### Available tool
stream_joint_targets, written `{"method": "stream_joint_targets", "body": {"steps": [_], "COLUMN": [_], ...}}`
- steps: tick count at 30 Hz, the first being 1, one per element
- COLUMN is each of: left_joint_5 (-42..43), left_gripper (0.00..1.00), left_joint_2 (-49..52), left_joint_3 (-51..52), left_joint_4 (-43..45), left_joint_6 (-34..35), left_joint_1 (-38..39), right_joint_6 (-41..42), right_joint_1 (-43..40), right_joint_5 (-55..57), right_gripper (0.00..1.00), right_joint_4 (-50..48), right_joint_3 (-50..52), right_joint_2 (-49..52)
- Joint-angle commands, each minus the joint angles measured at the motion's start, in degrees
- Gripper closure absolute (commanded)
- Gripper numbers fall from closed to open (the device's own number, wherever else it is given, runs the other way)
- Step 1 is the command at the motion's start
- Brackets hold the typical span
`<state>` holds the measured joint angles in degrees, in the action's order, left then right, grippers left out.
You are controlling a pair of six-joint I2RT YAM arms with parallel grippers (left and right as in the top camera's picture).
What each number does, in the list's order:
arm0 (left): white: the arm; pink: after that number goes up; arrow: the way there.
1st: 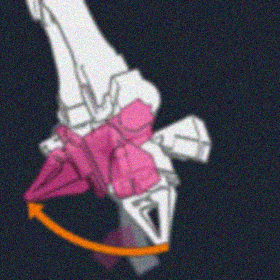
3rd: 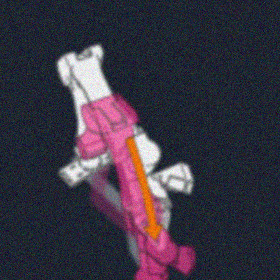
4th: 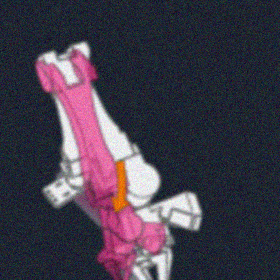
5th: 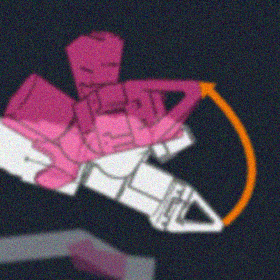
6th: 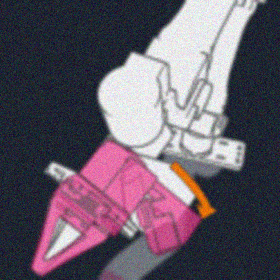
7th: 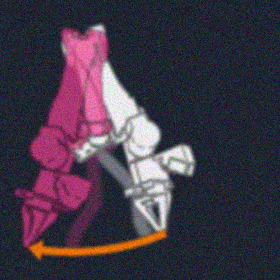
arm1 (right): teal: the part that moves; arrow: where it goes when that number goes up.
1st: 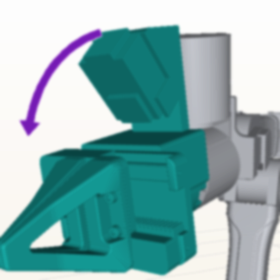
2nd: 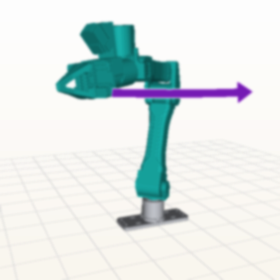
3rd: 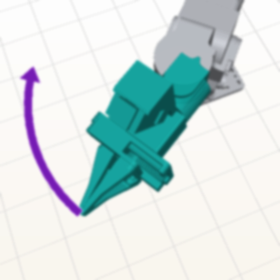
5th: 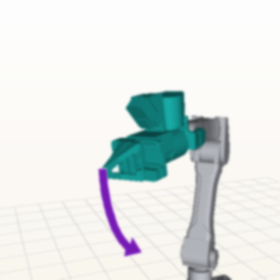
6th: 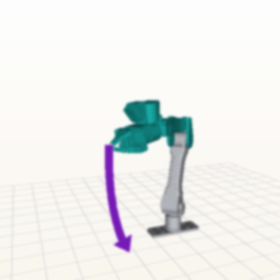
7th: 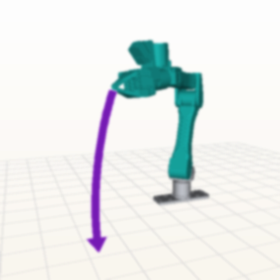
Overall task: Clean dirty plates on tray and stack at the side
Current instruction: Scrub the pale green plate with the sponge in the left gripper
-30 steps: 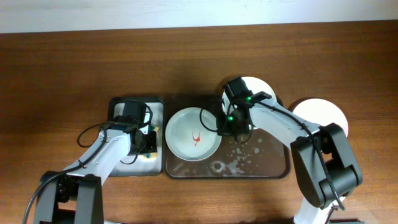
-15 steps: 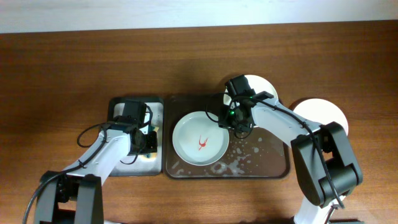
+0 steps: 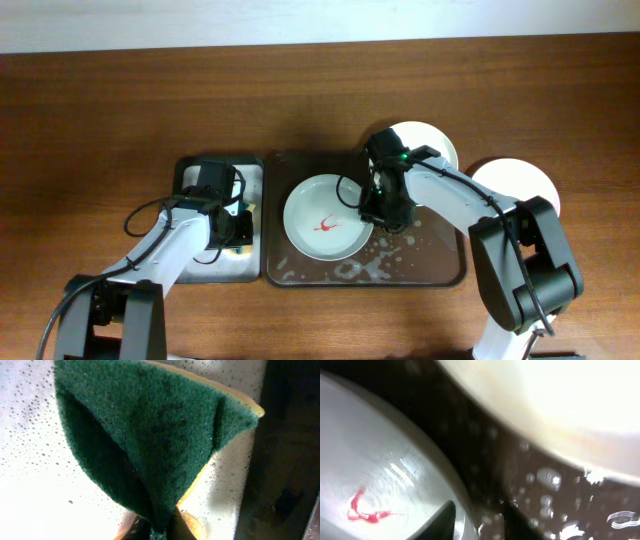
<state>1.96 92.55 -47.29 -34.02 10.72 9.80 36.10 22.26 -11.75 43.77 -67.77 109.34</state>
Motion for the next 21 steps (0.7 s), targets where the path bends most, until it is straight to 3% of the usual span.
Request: {"method": "stream_joint_targets", "body": {"steps": [1,6,13,21], "left_joint_5": [0.59,-3.28,-3.5,-3.43], "left_gripper": [1.0,1.0,1.0,1.0], "left_joint_2": [-0.39,-6.99,-16.28,-24.39], "left_joint_3": [-0.11,-5.77,-6.01,-6.01], "left_joint_4": [0.37,0.37,2.58,11.28], "left_joint_6": [0.52,0.52,-1.51,-4.42], "left_joint_1": [0.15,0.17,0.17,0.17], "right_joint_6": [0.13,-2.86,-4.83,-4.81], "right_joint_1": [-0.09,-0.04,-0.04,-0.07], "right_joint_5": [3.82,3.41,3.41,3.45], "right_gripper": [0.96,0.96,0.96,0.96], "right_joint_4": [-0.68,0.13,-0.07,-0.11], "right_joint_3": [0.46,0.46,0.46,0.46], "right_joint_2": [0.66,0.66,0.66,0.66]}}
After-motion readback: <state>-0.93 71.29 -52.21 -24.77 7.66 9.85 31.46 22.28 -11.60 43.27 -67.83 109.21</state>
